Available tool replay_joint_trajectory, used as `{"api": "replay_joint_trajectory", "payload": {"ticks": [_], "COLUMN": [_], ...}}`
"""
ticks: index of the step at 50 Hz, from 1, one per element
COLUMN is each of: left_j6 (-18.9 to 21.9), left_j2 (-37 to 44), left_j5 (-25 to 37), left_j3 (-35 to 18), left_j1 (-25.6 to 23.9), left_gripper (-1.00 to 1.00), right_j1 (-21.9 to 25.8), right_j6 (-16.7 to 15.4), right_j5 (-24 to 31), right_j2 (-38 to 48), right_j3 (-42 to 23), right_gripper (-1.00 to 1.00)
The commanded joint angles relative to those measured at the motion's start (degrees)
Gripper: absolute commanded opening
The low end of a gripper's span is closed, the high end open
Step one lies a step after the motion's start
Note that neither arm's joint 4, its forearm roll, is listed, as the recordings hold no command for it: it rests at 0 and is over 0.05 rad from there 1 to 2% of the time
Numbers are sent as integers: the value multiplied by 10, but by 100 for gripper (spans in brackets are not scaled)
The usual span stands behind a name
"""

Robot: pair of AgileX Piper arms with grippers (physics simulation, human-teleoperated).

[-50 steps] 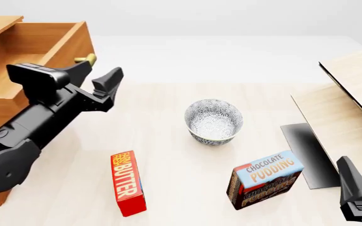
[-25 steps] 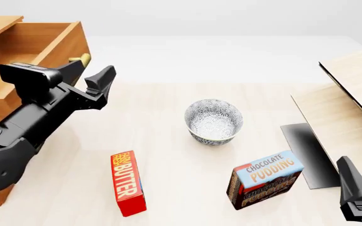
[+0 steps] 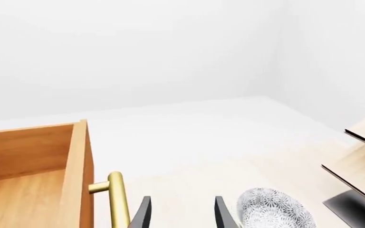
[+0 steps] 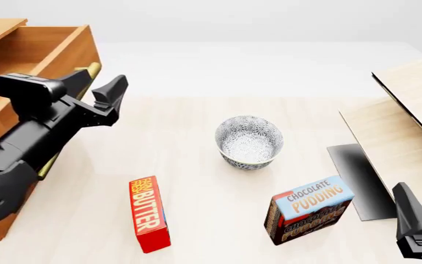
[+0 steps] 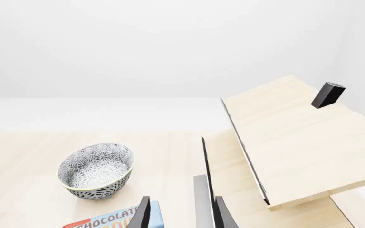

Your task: Close the top drawer of the cabinet.

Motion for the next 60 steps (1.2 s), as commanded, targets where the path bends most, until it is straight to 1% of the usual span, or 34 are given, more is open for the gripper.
{"api": "replay_joint_trajectory", "payload": {"ticks": [1, 35, 60], "left_j6": [3, 0, 2], "left_j2": [13, 0, 2], "left_j5": [-4, 6, -8], "left_j3": [3, 2, 18], "left_j1": [16, 47, 73], "left_gripper": [100, 100, 100], "right_j1": [0, 0, 0], "right_j6": [0, 0, 0], "right_j5": [0, 0, 0], "right_j2": [0, 0, 0], "right_j3": [0, 0, 0], "right_gripper": [100, 100, 100]}}
